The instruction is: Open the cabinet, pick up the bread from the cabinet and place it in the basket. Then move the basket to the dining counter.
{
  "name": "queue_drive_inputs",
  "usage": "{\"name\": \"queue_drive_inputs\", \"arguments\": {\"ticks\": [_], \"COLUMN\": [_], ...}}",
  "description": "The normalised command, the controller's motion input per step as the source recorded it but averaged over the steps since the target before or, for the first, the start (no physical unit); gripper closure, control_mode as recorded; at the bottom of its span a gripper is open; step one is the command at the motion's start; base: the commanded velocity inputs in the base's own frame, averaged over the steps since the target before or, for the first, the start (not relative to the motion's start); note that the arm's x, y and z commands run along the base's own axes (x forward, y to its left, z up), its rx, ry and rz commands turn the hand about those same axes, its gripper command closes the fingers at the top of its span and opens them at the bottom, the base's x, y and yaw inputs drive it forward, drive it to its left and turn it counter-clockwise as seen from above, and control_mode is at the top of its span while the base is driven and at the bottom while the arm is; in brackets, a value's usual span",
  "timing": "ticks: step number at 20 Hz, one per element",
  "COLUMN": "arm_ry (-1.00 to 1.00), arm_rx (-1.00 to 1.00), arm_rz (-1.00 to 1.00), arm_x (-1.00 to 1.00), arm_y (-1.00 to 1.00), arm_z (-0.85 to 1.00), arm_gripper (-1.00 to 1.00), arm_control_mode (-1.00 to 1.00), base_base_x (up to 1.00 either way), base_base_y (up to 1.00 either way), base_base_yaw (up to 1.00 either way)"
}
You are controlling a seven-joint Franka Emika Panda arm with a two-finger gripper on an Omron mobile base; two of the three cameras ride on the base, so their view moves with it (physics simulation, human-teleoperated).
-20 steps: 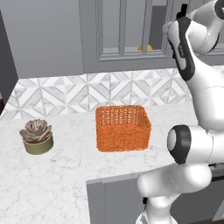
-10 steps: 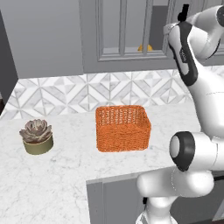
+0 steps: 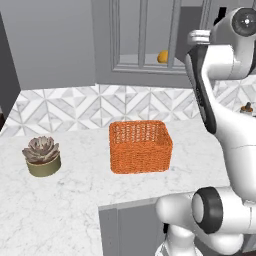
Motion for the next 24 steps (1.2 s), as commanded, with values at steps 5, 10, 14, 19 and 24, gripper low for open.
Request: {"name": "queue_drive_inputs", "arguments": {"ticks": [5, 10, 14, 19, 24], "arm_ry": [0.0, 0.0, 0.0, 0.01, 0.02], "arm_rx": [0.0, 0.0, -0.03, -0.01, 0.0], "arm_rz": [-0.34, -0.34, -0.3, -0.24, -0.27], "arm_x": [-1.0, -1.0, -1.0, -0.98, -0.92], "arm_y": [0.44, 0.56, 0.57, 0.45, 0.43], "arm_z": [-0.03, -0.01, -0.14, -0.22, -0.16], "arm_gripper": [1.0, 1.0, 1.0, 1.0, 1.0], "arm_control_mode": [-1.0, -1.0, -1.0, -1.0, -1.0], "base_base_x": [0.0, 0.0, 0.0, 0.0, 0.0], "base_base_y": [0.0, 0.0, 0.0, 0.0, 0.0], "base_base_yaw": [0.0, 0.0, 0.0, 0.0, 0.0]}}
